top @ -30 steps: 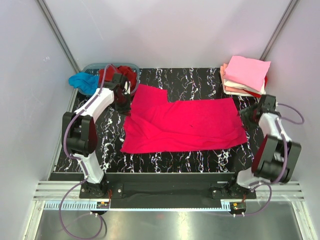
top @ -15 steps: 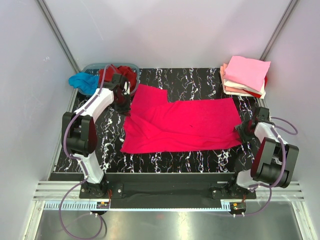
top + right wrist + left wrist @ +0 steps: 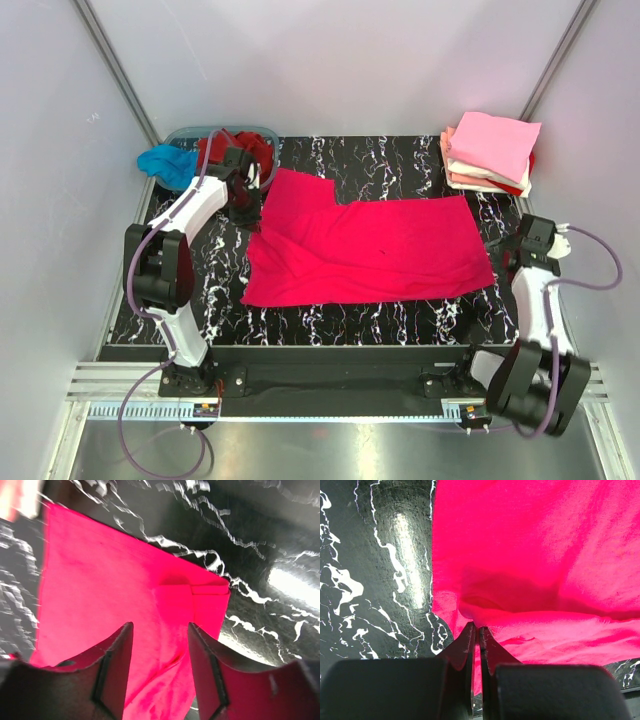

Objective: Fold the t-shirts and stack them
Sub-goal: Fold the tshirt

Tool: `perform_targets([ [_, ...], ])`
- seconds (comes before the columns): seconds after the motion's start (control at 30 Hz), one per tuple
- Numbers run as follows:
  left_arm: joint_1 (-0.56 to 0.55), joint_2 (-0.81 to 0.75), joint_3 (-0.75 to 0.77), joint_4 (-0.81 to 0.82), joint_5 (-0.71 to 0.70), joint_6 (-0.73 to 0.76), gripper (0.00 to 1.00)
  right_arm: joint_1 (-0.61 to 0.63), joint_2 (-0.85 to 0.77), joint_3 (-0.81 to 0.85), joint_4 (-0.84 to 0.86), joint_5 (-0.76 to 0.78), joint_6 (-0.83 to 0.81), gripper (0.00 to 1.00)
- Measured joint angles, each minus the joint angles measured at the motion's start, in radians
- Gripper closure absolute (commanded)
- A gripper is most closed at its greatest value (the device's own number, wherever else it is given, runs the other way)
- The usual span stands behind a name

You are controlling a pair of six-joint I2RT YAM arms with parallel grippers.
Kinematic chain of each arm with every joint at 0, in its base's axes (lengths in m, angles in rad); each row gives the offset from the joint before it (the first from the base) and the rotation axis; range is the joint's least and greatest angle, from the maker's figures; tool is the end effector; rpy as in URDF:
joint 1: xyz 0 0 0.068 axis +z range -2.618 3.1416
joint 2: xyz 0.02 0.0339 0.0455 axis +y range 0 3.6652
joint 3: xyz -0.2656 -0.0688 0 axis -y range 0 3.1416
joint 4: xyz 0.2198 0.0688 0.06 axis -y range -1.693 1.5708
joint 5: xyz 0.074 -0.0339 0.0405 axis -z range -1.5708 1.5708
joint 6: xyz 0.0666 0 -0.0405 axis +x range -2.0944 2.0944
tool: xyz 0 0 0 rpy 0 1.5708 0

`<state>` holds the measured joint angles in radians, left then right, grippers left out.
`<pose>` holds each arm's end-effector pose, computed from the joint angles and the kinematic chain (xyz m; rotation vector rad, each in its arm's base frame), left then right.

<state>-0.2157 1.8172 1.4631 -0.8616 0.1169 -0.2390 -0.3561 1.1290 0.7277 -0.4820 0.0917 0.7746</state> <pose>0.3505 -0.0847 0.2197 -0.0032 2.8093 -0.2738 0.2053 -0.0829 0.2145 1.3465 2.0472 0.0722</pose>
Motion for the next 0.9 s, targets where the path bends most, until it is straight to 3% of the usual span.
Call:
perform_targets([
  [0.17,0.0,0.0,0.0,0.0,0.0,0.0,1.0,0.0,-0.139,-0.071,0.008,0.024,0.008,0.53],
  [0.5,0.0,0.0,-0.01,0.005,0.004,0.0,1.0,0.0,0.172,-0.091,0.042,-0.034,0.03,0.58],
  [0.9,0.0,0.007,-0.013,0.011,0.005,0.0,1.0,0.0,0.242,-0.089,0.161,-0.077,0.046,0.61],
])
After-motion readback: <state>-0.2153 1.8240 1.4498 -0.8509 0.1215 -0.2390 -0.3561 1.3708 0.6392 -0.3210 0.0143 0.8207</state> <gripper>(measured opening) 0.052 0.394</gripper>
